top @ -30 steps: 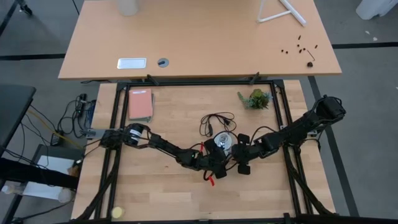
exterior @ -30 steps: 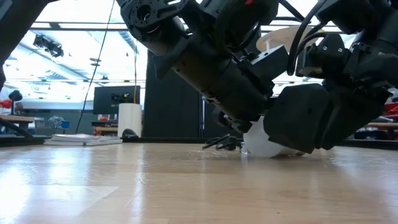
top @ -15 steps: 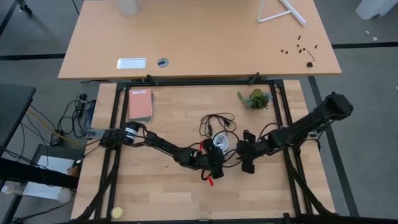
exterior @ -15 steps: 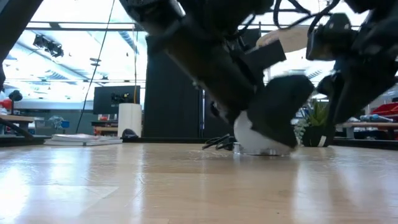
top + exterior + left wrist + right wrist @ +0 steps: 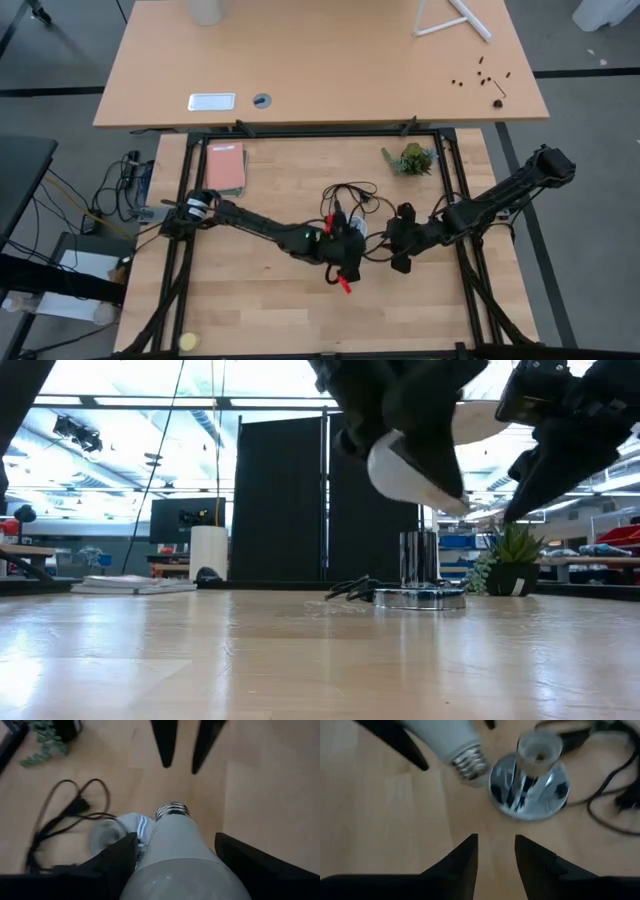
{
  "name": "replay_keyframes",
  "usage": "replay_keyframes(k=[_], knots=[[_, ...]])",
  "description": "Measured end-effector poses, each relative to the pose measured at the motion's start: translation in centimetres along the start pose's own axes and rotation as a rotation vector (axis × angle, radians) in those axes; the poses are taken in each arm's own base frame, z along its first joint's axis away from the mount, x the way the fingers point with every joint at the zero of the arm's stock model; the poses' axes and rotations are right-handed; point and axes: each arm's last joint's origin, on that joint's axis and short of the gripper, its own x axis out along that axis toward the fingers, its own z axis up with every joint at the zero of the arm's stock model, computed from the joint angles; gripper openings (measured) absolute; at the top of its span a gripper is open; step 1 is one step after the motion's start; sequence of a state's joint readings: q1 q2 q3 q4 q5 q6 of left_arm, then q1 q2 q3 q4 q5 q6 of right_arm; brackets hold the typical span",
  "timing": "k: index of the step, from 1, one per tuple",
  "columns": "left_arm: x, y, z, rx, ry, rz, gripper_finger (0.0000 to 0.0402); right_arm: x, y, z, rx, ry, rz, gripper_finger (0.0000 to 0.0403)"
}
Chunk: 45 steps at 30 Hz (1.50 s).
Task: Screw lightbulb
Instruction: Insert the white lightbulb into the silver lamp
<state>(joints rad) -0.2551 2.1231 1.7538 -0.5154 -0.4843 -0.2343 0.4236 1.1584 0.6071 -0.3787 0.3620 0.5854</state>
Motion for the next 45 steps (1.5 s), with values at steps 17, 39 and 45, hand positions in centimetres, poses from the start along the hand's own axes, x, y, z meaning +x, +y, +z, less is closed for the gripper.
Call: replay_keyframes(k=[17,39,45], knots=[[-0.8,5.2,2.3,0.144,0.170,0.059,0.0263,-2.7,-1.7,-0.4,0.040,-0.297,-0.104,0.0138],[1.4,7.3,2.7,0.148,0.104,-0.117,0.0263,0.0,-4.2,-3.1,0.130,-0.595,-0.007,0.0135],[1.4,7.3,3.2,0.133,0.063,-0.144,0.0263,-0.1,-4.6,-2.2,0.149,-0.655,0.009,0.0135]])
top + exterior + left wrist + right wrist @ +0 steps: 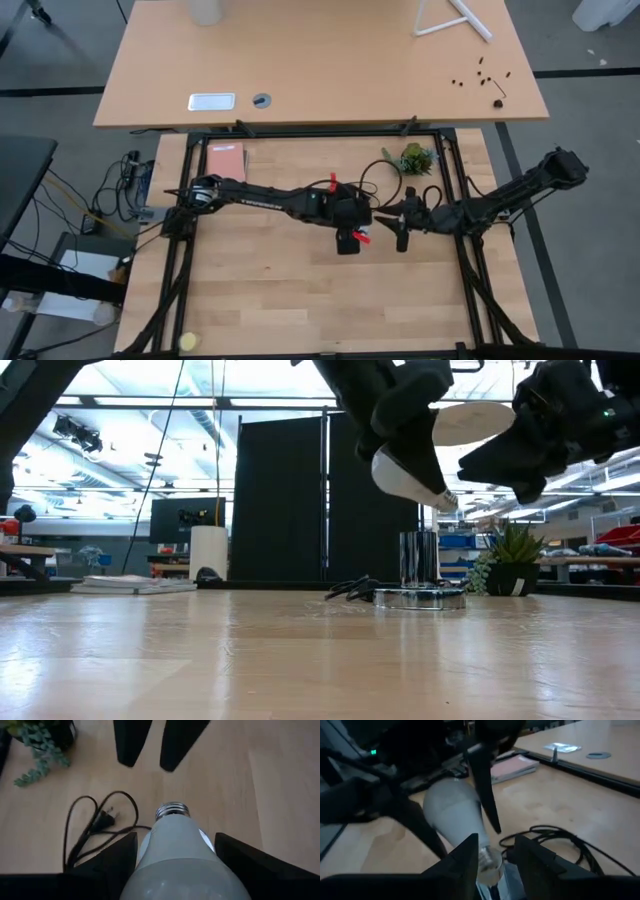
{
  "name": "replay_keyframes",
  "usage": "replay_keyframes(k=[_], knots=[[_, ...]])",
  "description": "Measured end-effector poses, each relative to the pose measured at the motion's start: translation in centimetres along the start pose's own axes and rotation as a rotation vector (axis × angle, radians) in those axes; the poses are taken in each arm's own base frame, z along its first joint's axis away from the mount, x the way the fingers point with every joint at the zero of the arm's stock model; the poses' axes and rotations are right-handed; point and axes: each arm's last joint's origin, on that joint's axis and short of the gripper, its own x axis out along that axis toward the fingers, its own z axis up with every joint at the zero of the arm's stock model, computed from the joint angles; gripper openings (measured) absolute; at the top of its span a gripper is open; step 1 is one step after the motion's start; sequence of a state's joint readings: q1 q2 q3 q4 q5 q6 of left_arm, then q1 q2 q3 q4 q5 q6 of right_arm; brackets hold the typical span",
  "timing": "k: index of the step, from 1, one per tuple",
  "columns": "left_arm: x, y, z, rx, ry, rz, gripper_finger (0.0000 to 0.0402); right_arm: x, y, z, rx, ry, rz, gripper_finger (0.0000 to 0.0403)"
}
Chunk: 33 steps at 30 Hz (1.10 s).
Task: Screw lightbulb
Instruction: Insert the white lightbulb into the silver lamp
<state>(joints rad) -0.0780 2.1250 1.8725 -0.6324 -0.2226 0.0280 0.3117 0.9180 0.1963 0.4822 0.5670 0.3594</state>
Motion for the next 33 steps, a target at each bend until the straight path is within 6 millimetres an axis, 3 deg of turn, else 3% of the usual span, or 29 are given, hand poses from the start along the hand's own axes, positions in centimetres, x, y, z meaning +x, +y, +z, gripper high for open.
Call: replay_keyframes(k=[17,29,33], knots=[[-1.2,0.9,1.8,-0.003,-0.079,0.003,0.0263,2.1,-0.3,-1.0,0.006,0.021,0.000,0.0132],[-0.9,2.4,1.5,-0.023,-0.057,0.020,0.0263,2.5,-0.6,-1.1,0.034,0.038,0.020,0.0132],[-0.7,3.3,1.0,-0.054,-0.010,-0.050,0.0263,2.5,-0.7,-1.1,0.058,0.043,0.017,0.0132]])
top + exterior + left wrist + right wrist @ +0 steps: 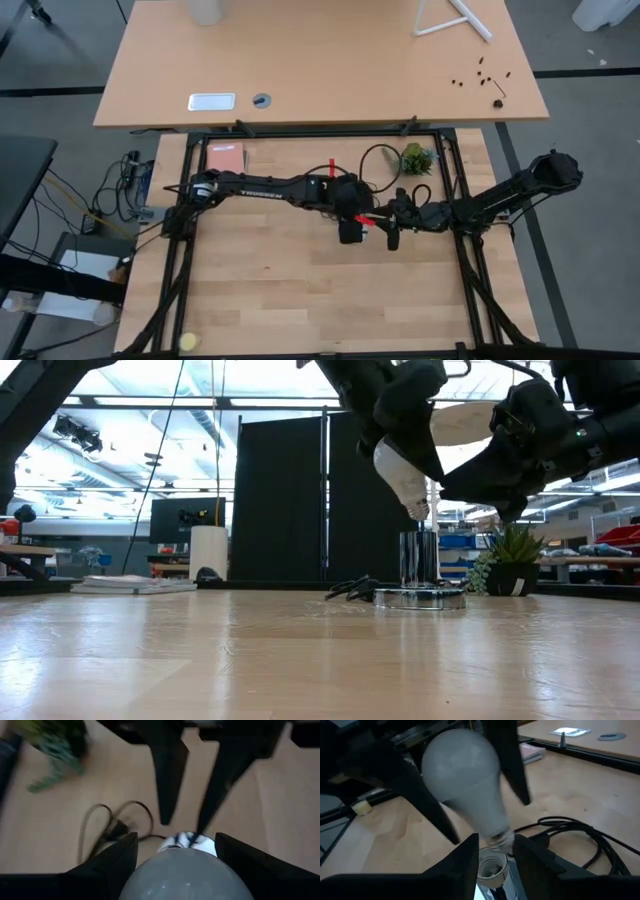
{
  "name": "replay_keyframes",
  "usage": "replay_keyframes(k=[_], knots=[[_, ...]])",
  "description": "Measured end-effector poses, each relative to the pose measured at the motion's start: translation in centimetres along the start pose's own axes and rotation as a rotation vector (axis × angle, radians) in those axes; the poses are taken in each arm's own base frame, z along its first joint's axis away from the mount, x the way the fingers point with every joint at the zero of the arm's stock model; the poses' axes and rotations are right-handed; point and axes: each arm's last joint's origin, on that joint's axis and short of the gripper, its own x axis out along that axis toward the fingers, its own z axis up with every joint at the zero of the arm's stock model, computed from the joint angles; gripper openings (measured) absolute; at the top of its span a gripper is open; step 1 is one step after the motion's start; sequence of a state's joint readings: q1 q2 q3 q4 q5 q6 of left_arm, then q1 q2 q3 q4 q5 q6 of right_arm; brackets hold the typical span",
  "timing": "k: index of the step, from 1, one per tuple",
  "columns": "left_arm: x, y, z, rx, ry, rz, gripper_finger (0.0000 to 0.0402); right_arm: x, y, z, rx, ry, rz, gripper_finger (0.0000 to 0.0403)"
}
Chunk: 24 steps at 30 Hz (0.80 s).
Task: Screw lightbulb
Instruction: Insert the white lightbulb into the silver lamp
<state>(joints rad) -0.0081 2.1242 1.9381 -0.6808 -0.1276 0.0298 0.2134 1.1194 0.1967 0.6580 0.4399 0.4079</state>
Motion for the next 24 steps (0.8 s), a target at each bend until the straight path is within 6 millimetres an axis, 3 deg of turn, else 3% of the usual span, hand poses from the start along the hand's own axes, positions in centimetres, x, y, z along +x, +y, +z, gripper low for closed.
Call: replay_keyframes(k=[8,24], knots=[[0.2,1.6,-0.3,-0.067,0.025,-0.085,0.0263,0.0,0.0,-0.1,0.004,0.022,0.018,0.0132],[0.8,1.4,-0.8,-0.091,0.062,-0.147,0.0263,0.6,-0.6,-2.1,0.028,0.166,-0.035,0.0132]])
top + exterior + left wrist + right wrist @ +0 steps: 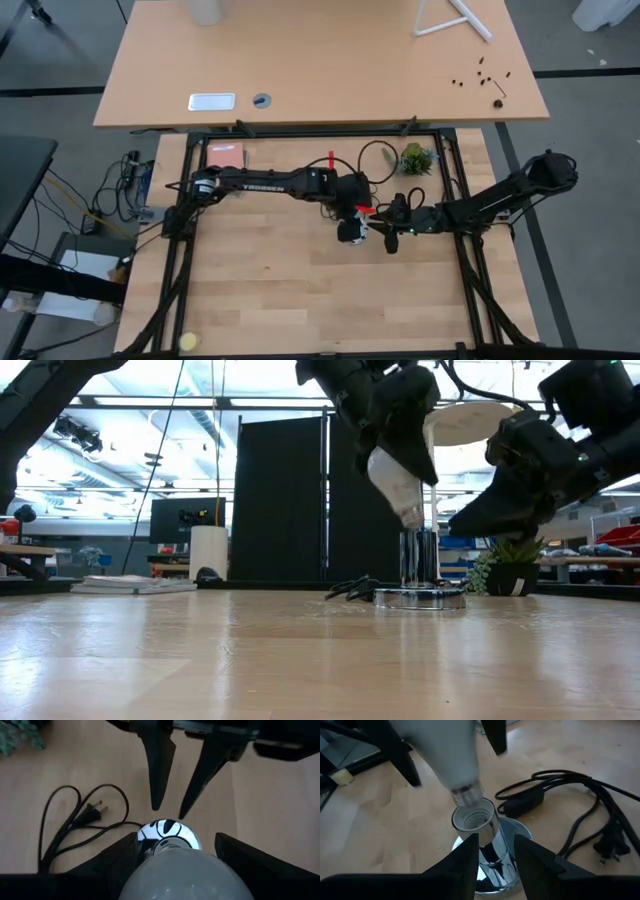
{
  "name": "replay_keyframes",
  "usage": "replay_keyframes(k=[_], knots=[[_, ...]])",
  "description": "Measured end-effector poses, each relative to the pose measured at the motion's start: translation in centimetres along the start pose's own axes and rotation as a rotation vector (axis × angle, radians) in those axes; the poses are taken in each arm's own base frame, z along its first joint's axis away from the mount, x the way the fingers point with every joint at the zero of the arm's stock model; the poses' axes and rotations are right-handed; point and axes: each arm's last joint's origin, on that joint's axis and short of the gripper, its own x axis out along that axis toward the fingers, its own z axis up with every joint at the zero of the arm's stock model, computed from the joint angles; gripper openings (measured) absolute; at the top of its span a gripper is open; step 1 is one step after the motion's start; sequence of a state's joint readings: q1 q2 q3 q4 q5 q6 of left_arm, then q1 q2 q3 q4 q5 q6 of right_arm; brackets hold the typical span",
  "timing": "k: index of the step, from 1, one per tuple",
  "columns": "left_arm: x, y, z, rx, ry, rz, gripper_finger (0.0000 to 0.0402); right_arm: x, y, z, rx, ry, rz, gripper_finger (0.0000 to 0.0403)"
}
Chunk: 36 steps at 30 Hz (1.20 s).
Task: Screw lightbulb
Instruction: Insert the white lightbulb into the silver lamp
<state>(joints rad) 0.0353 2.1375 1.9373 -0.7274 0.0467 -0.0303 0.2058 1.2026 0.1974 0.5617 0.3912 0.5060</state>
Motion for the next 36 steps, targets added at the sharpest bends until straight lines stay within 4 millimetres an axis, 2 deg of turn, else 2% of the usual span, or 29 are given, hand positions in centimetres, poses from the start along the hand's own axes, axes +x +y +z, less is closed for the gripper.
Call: replay_keyframes(k=[4,10,15,20,28,36], knots=[[0.5,-0.1,-0.1,0.003,0.002,-0.002,0.0263,0.8,0.3,0.0,0.002,-0.021,0.006,0.0132],[0.5,-0.2,-0.1,0.003,0.003,-0.003,0.0263,2.0,1.6,1.2,-0.047,-0.058,0.020,0.0132],[0.5,-0.3,0.1,0.007,-0.021,-0.008,0.0263,2.8,1.7,1.6,-0.072,-0.055,0.001,0.0132],[0.5,-0.5,0.1,0.010,-0.022,-0.018,0.0263,2.3,1.2,1.2,-0.085,-0.006,-0.025,0.0132],[0.5,-0.5,0.7,0.057,-0.078,-0.019,0.0263,0.7,1.3,2.0,-0.075,0.016,-0.019,0.0132],[1.1,-0.5,0.2,0.069,-0.051,-0.014,0.0263,1.5,1.0,0.3,-0.056,0.127,-0.042,0.0132]])
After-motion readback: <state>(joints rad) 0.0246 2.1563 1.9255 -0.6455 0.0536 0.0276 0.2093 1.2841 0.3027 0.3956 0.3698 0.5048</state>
